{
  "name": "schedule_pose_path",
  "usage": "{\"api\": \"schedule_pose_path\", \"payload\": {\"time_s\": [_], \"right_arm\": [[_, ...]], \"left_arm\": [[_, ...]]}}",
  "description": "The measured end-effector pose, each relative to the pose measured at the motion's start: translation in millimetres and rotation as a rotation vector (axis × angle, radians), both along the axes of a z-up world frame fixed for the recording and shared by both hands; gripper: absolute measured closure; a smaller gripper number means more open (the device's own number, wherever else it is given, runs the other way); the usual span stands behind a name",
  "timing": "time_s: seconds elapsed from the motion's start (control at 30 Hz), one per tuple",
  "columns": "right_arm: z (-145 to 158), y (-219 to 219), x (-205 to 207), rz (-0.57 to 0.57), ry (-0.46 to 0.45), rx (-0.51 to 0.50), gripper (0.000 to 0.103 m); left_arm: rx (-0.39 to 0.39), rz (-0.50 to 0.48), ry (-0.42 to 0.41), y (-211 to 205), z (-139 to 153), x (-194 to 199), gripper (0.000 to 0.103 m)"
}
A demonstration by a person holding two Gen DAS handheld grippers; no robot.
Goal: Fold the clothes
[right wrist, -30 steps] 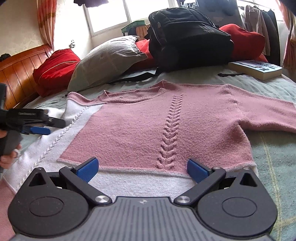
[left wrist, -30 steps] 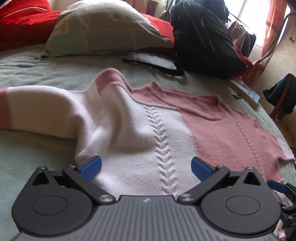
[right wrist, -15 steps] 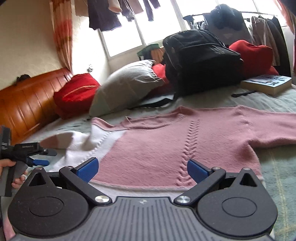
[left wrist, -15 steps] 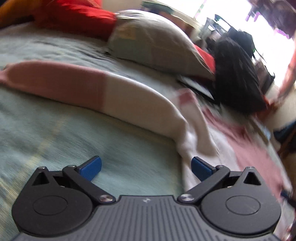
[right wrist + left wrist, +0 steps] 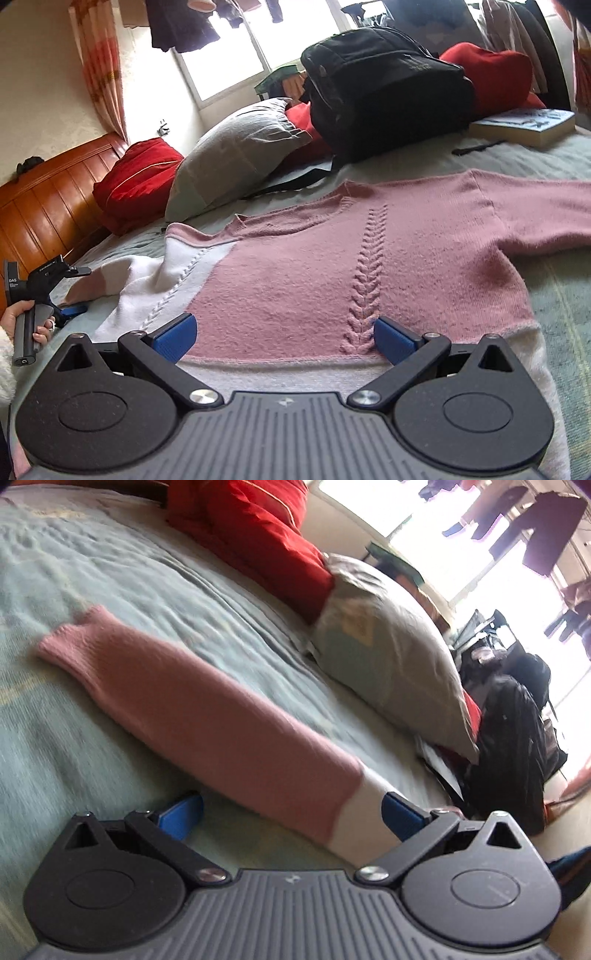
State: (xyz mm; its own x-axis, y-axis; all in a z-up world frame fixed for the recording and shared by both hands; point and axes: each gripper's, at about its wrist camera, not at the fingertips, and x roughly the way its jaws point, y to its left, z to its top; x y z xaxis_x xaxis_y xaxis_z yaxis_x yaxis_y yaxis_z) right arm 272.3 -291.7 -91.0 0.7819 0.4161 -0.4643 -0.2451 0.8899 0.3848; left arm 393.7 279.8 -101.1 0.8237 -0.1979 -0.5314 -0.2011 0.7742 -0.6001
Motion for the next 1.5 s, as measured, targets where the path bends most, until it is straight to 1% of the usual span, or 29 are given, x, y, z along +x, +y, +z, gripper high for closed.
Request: {"api": "schedule_pose_path", "payload": {"time_s": [0.1,0.3,0.4,0.53,0.6,0.67,0.7,0.73,0.8,0.83,0.87,0.93,1.0,1.03,1.07,1.13,1.17,1.3,1.4,1.5], "right_arm": [[-1.8,-0.5,1.4,-0.001,0.008,0.002,0.000],[-2.9,1.1,2.8,-0.001,0.014,-0.011,0.000],[-3.4,0.4,3.0,-0.001,0.018,-0.010,0.000],[-4.4,1.4,4.6,0.000,0.023,-0.015,0.000],[-4.6,2.7,4.9,0.001,0.023,-0.021,0.000],[-5.0,4.1,5.1,0.001,0.024,-0.028,0.000],[-5.1,4.5,5.1,0.000,0.024,-0.031,0.000],[-5.2,4.9,5.2,0.000,0.024,-0.033,0.000],[-5.5,4.9,5.2,0.001,0.024,-0.037,0.000],[-5.6,4.8,5.2,0.001,0.025,-0.039,0.000],[-5.7,4.9,5.3,0.001,0.025,-0.041,0.000],[-5.7,5.5,5.4,0.001,0.025,-0.044,0.000],[-5.8,5.6,5.5,0.002,0.025,-0.045,0.000],[-5.7,5.9,5.4,0.002,0.025,-0.046,0.000],[-5.6,6.3,5.3,0.002,0.025,-0.048,0.000],[-5.6,7.0,5.3,0.002,0.025,-0.051,0.000],[-5.6,7.0,5.2,0.002,0.025,-0.053,0.000],[-5.8,7.4,5.5,0.002,0.026,-0.053,0.000],[-5.9,7.6,5.8,0.003,0.026,-0.053,0.000],[-6.0,8.0,6.6,0.003,0.026,-0.055,0.000]], "left_arm": [[-0.007,0.023,-0.018,6.6,-1.4,5.8,0.001],[-0.071,0.103,-0.049,26.5,-4.4,8.9,0.001],[-0.148,0.156,-0.068,30.8,-5.1,2.5,0.001],[-0.219,0.168,-0.090,34.8,-2.6,0.9,0.001],[-0.290,0.162,-0.153,36.9,-1.9,-1.9,0.001],[-0.335,0.120,-0.217,34.0,-3.6,-2.0,0.001],[-0.339,0.099,-0.219,31.3,-5.8,0.5,0.001],[-0.325,0.085,-0.188,27.6,-9.2,5.7,0.001],[-0.273,0.091,-0.158,19.6,-12.7,11.8,0.001],[-0.262,0.094,-0.160,16.5,-12.7,13.3,0.001],[-0.261,0.093,-0.169,13.9,-11.8,14.2,0.001],[-0.294,0.085,-0.194,12.0,-9.1,14.7,0.001],[-0.327,0.071,-0.259,10.9,-5.3,10.3,0.001],[-0.333,0.064,-0.266,9.5,-5.8,9.2,0.001],[-0.335,0.056,-0.254,8.0,-7.4,9.7,0.001],[-0.308,0.053,-0.205,3.4,-6.9,14.2,0.001],[-0.306,0.058,-0.210,3.3,-4.2,13.6,0.001],[-0.332,0.092,-0.309,8.8,11.6,3.1,0.001],[-0.286,0.113,-0.327,14.8,27.8,-3.4,0.001],[-0.260,0.116,-0.336,23.3,42.2,-13.5,0.001]]}}
